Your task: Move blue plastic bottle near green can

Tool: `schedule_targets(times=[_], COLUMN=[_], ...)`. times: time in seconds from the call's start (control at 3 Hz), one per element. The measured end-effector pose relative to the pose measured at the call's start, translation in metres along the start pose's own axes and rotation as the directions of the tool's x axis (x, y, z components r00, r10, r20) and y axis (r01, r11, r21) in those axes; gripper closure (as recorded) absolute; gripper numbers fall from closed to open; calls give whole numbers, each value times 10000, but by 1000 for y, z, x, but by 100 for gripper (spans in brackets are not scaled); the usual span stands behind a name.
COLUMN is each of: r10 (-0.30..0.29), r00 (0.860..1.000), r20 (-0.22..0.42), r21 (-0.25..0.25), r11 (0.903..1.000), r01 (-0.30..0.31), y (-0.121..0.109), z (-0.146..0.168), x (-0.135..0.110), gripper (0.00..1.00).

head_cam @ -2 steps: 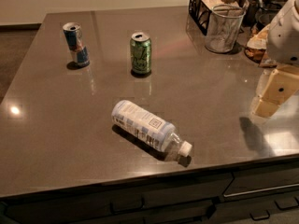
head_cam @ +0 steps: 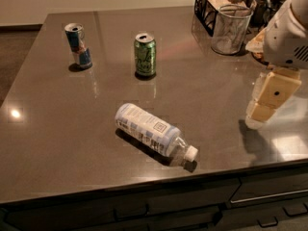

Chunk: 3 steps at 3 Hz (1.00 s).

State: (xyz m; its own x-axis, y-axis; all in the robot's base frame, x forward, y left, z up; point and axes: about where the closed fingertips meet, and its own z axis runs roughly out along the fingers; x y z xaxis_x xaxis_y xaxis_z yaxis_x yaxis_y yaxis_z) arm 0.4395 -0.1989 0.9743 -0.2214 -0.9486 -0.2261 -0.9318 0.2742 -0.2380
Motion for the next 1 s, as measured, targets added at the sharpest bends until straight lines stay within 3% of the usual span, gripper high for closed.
schedule_targets(times=[0.33, 1.0], r10=[-118, -204], r00=[9999, 9992], r20=[88, 348], r21=[-207, -1078], r11=[9997, 9939], r01=[120, 240], y=[10, 48], z=[11, 42], x=[-24, -71], gripper=[0, 0])
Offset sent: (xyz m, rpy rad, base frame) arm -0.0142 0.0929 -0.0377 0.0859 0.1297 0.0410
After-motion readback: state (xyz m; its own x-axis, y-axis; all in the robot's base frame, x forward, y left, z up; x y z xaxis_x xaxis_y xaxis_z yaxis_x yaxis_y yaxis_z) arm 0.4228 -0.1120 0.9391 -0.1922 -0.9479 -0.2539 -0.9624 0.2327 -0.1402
